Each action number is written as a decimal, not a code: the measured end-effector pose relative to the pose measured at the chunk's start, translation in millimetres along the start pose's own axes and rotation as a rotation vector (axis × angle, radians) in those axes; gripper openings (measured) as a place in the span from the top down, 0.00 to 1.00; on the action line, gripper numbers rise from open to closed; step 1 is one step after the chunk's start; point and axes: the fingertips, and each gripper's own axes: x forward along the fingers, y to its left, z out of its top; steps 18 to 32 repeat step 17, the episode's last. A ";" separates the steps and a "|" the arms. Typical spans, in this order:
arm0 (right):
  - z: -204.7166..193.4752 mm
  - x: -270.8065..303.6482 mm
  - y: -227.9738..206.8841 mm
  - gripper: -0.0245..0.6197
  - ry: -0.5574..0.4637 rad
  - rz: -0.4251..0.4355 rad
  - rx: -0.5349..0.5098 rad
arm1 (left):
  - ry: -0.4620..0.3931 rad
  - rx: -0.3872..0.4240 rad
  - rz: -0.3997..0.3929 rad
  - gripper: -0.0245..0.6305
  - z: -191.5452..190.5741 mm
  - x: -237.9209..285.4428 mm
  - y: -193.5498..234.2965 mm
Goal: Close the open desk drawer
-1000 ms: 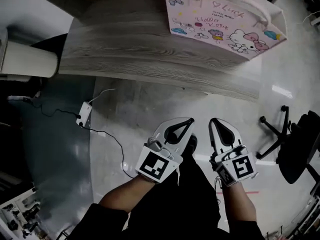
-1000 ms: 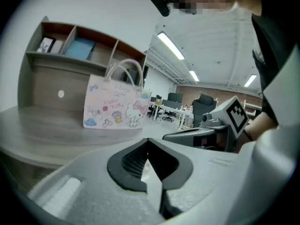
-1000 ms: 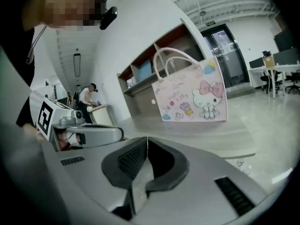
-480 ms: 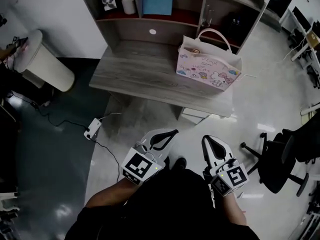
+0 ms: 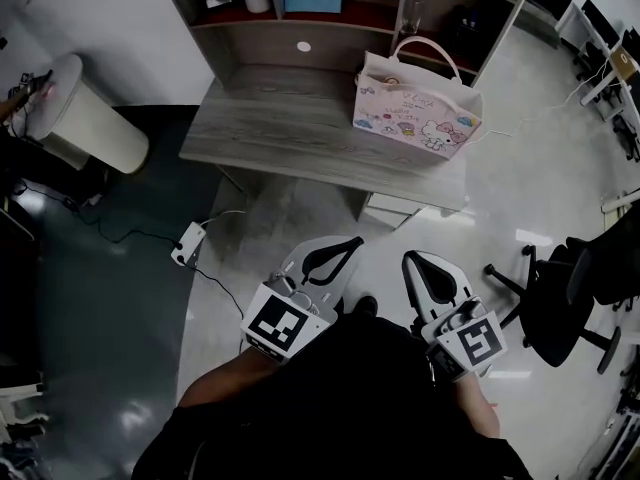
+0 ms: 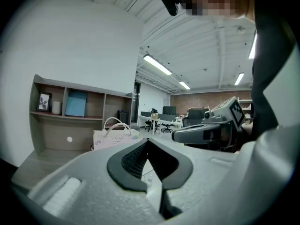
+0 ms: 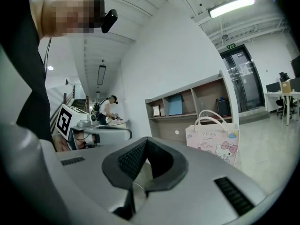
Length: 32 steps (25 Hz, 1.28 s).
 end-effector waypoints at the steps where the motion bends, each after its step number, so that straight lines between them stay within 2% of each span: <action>1: -0.9 3.1 -3.0 0.95 0.000 0.001 0.007 | 0.005 0.004 0.002 0.95 -1.1 2.3 4.1; 7: -4.3 -4.0 6.7 0.95 -0.029 -0.001 0.004 | -0.003 -0.003 0.005 0.95 -5.3 -9.1 -6.5; 9: 19.3 -1.5 6.8 0.95 -0.023 -0.003 -0.006 | -0.007 -0.002 0.001 0.95 16.6 -7.8 -2.0; 13: 92.3 21.7 -11.1 0.95 0.040 -0.015 0.002 | -0.003 -0.044 -0.005 0.95 87.9 12.0 29.4; 15: 92.1 29.3 -15.3 0.95 0.041 -0.018 0.006 | -0.004 -0.063 -0.005 0.95 84.2 14.9 37.5; 17: 75.9 35.8 -15.7 0.95 0.019 -0.019 0.006 | -0.001 -0.049 -0.001 0.95 65.5 14.1 43.6; 32: 75.9 35.8 -15.7 0.95 0.019 -0.019 0.006 | -0.001 -0.049 -0.001 0.95 65.5 14.1 43.6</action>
